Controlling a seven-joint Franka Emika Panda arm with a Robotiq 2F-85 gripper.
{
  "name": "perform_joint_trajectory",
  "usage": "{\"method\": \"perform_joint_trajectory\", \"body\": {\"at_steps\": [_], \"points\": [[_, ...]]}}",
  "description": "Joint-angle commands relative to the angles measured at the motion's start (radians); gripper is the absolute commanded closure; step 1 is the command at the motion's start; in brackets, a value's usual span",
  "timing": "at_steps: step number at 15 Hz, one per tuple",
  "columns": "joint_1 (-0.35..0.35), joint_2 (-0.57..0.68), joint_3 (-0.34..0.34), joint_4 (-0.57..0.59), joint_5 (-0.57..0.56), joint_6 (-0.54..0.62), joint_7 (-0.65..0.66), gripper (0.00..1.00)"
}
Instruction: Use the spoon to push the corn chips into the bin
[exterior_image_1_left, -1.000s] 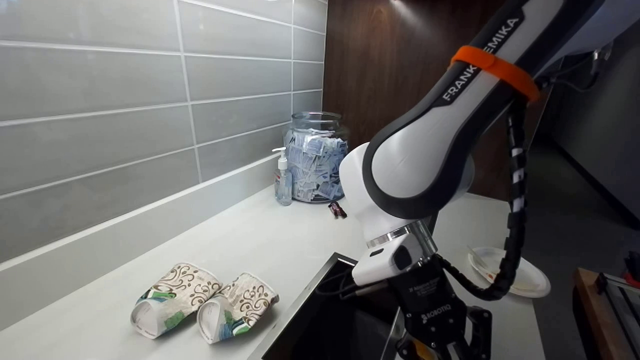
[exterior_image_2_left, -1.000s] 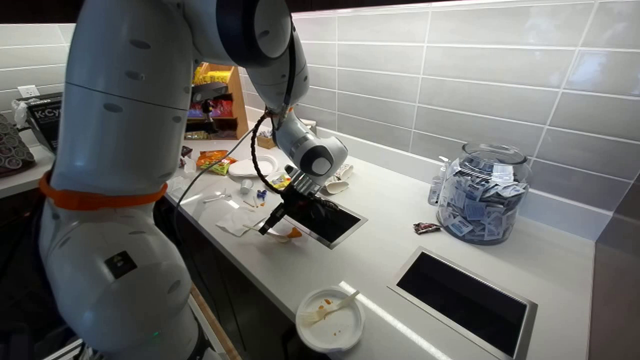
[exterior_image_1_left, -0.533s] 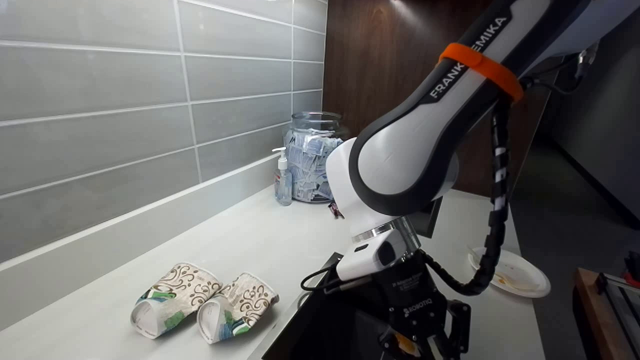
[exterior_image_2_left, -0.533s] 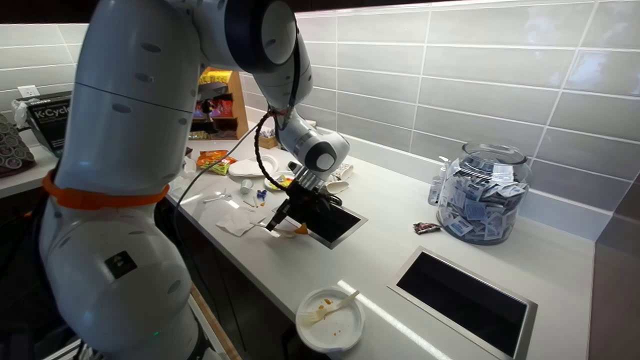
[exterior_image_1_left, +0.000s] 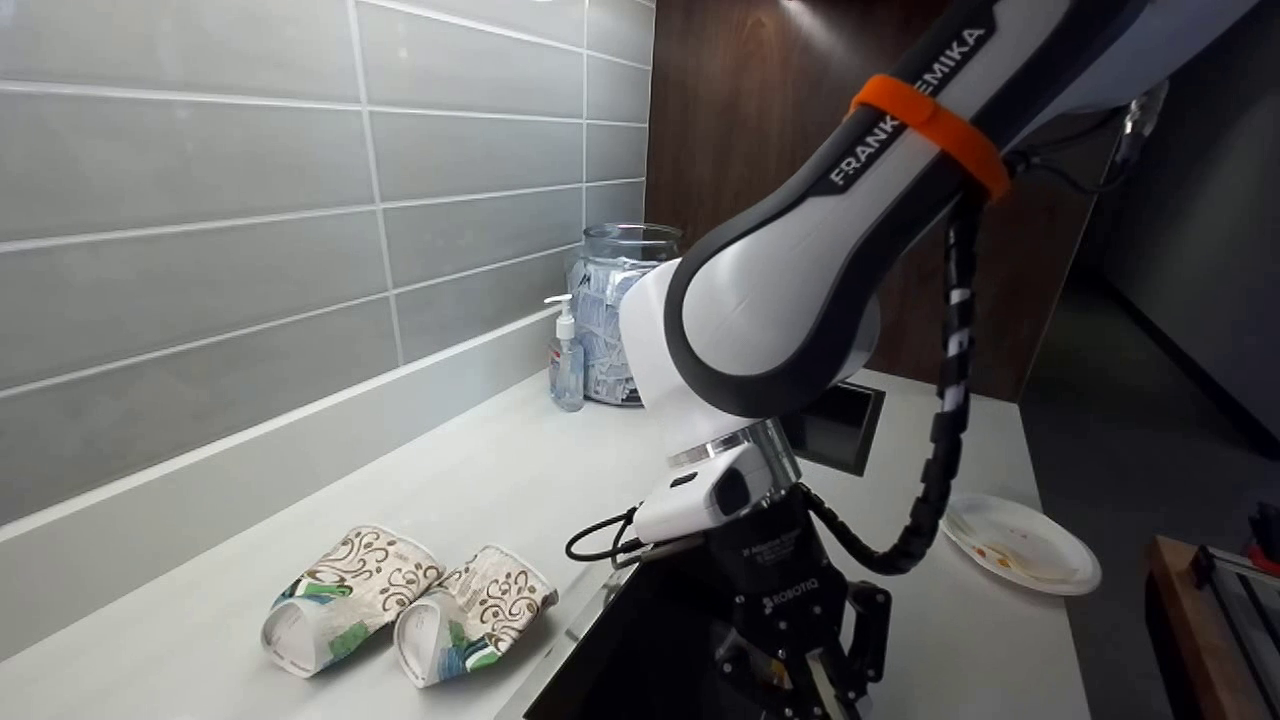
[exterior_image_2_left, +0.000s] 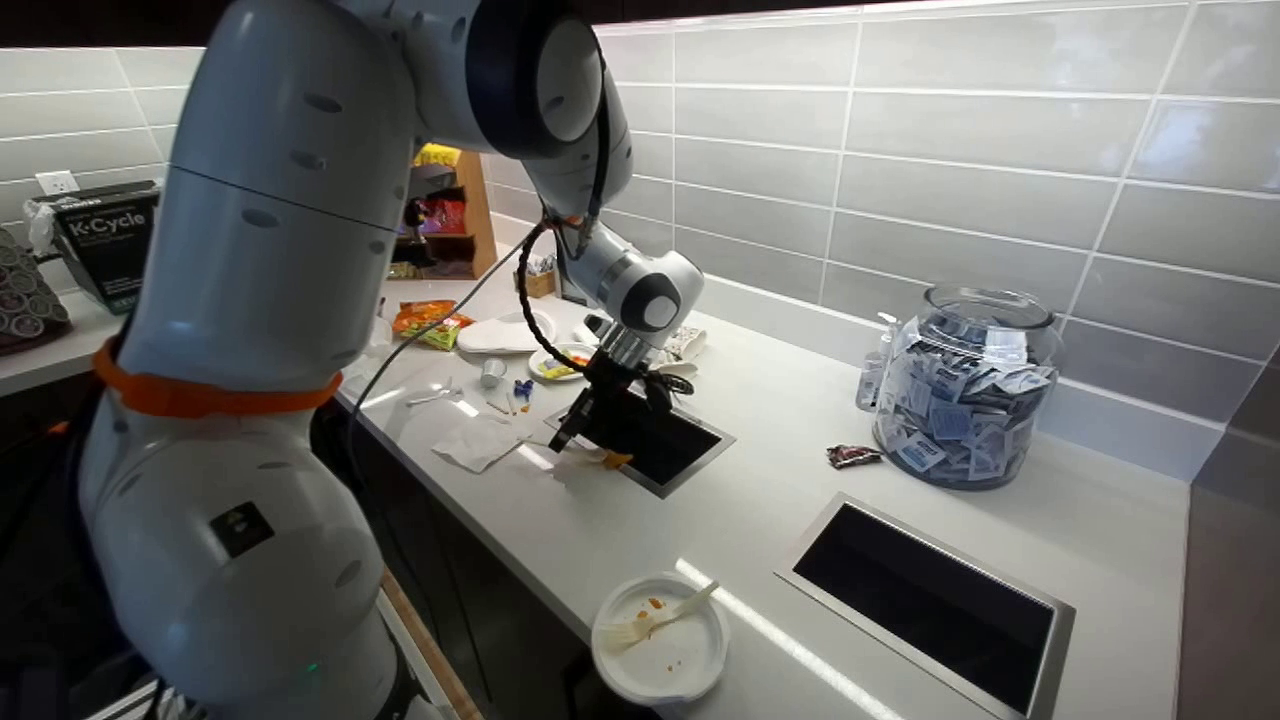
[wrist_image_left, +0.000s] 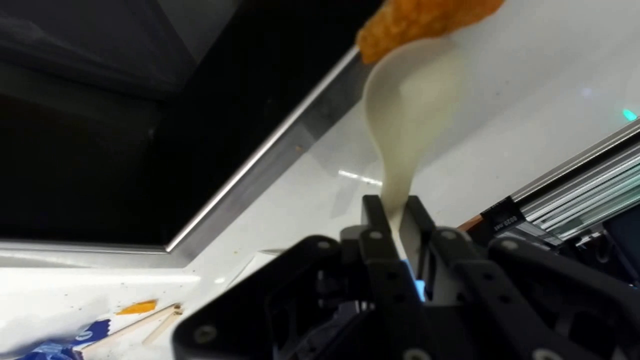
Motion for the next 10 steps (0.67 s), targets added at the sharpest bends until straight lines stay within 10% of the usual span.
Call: {"method": "perform_joint_trajectory", "body": {"at_steps": [1,10], "points": [[-0.006,0.034,-0.002,0.049,-0.046,-0.018,0.033,0.97],[-0.01,-0.023,0.007,0.034,-0.056,-0.017,0.06,0.97]]}}
